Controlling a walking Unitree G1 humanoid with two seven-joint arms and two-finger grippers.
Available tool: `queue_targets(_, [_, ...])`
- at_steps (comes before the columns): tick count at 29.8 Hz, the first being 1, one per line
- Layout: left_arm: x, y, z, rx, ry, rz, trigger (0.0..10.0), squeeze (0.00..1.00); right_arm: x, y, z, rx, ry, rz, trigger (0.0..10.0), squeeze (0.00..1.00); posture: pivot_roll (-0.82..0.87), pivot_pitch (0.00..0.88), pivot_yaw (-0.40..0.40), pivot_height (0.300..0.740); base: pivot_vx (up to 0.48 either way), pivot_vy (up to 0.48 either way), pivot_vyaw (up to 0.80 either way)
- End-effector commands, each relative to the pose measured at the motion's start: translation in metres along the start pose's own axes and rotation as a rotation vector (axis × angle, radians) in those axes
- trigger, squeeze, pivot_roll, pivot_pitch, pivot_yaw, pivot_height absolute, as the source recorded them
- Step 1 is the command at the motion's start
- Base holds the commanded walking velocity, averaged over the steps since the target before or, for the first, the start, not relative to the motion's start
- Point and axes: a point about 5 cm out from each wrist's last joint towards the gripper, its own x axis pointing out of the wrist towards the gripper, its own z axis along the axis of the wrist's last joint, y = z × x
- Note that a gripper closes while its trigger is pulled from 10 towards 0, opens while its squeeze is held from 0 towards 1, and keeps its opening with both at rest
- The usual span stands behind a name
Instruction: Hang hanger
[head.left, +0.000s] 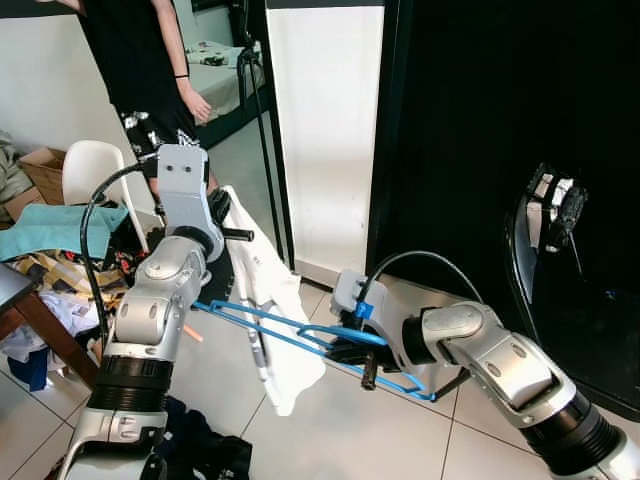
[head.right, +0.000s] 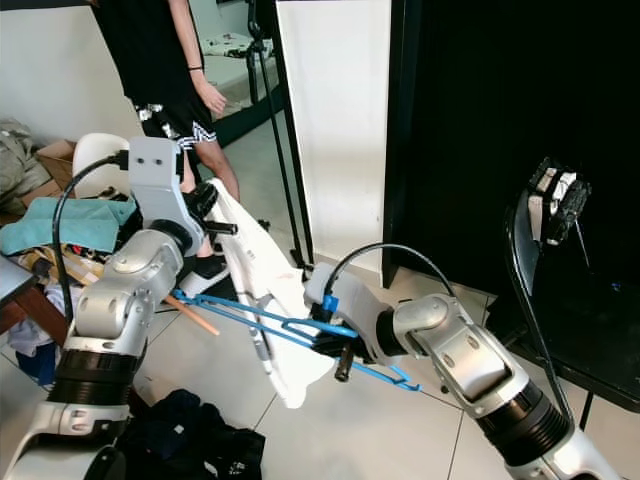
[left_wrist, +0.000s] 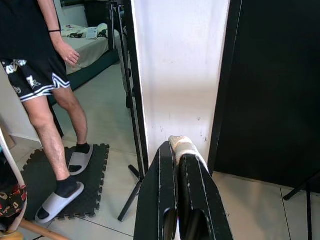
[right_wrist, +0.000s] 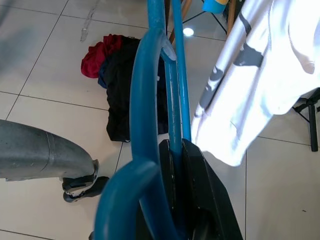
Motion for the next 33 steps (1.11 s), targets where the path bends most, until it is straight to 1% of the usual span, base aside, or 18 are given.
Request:
queue_targets(1, [0.0,-0.002,0.006,0.008,-0.036,-0.006,10.0,0.0,0.0,-0.004,0.001,0.011,0.003,-0.021,10.0,0.0,-0.15,0.0,0.049,0.736,0.0,0.0,0.0])
queue_targets(4, [0.0,-0.001,0.007,0.014,-0.04,-0.007,10.0,0.0,-0.001,-0.006,0.001,0.017,0.006,-0.033,10.0,0.0,-0.15,0.0,0.048,0.736,0.0,0.0,0.0])
queue_targets(5, [-0.001,0.0,0.008,0.039,-0.047,-0.007,10.0,0.0,-0.004,-0.01,-0.002,0.025,0.016,-0.049,10.0,0.0,-0.15,0.0,0.045,0.736,0.0,0.0,0.0])
queue_targets(6, [-0.001,0.0,0.008,0.039,-0.047,-0.007,10.0,0.0,-0.004,-0.01,-0.002,0.025,0.016,-0.049,10.0,0.0,-0.15,0.0,0.045,0.736,0.0,0.0,0.0])
queue_targets(8, [-0.003,0.004,0.011,0.083,-0.061,-0.002,10.0,0.0,-0.014,-0.018,-0.009,0.037,0.04,-0.081,10.0,0.0,-0.14,0.0,0.044,0.736,0.0,0.0,0.0])
queue_targets(9, [-0.003,0.004,0.011,0.083,-0.061,-0.002,10.0,0.0,-0.014,-0.018,-0.009,0.037,0.04,-0.081,10.0,0.0,-0.14,0.0,0.044,0.736,0.0,0.0,0.0])
queue_targets(10, [-0.004,0.008,0.011,0.092,-0.064,0.002,10.0,0.0,-0.022,-0.024,-0.014,0.039,0.061,-0.103,10.0,0.0,-0.14,0.0,0.044,0.736,0.0,0.0,0.0])
queue_targets(11, [-0.004,0.008,0.011,0.092,-0.064,0.002,10.0,0.0,-0.022,-0.024,-0.014,0.039,0.061,-0.103,10.0,0.0,-0.14,0.0,0.044,0.736,0.0,0.0,0.0])
queue_targets(13, [-0.005,0.013,0.012,0.093,-0.069,0.005,10.0,0.0,-0.033,-0.031,-0.02,0.041,0.086,-0.13,10.0,0.0,-0.14,0.0,0.043,0.736,0.0,0.0,0.0])
queue_targets(15, [-0.006,0.014,0.013,0.092,-0.075,0.002,10.0,0.0,-0.039,-0.036,-0.023,0.044,0.096,-0.153,10.0,0.0,-0.14,0.0,0.044,0.736,0.0,0.0,0.0])
queue_targets(21, [-0.006,0.009,0.015,0.097,-0.084,-0.021,10.0,0.0,-0.038,-0.04,-0.019,0.049,0.083,-0.176,10.0,0.0,-0.14,0.0,0.043,0.736,0.0,0.0,0.0])
queue_targets(23, [-0.007,0.004,0.016,0.103,-0.089,-0.043,10.0,0.0,-0.034,-0.04,-0.015,0.051,0.068,-0.18,10.0,0.0,-0.13,0.0,0.041,0.736,0.0,0.0,0.0])
queue_targets(24, [-0.007,0.004,0.016,0.103,-0.089,-0.043,10.0,0.0,-0.034,-0.04,-0.015,0.051,0.068,-0.18,10.0,0.0,-0.13,0.0,0.041,0.736,0.0,0.0,0.0])
queue_targets(25, [-0.007,0.0,0.016,0.106,-0.091,-0.06,10.0,0.0,-0.03,-0.037,-0.013,0.048,0.055,-0.165,10.0,0.0,-0.13,0.0,0.042,0.736,0.0,0.0,0.0])
queue_targets(33, [-0.009,-0.002,0.016,0.119,-0.097,-0.083,10.0,0.0,-0.027,-0.033,-0.01,0.03,0.038,-0.123,10.0,0.0,-0.13,0.0,0.037,0.736,0.0,0.0,0.0])
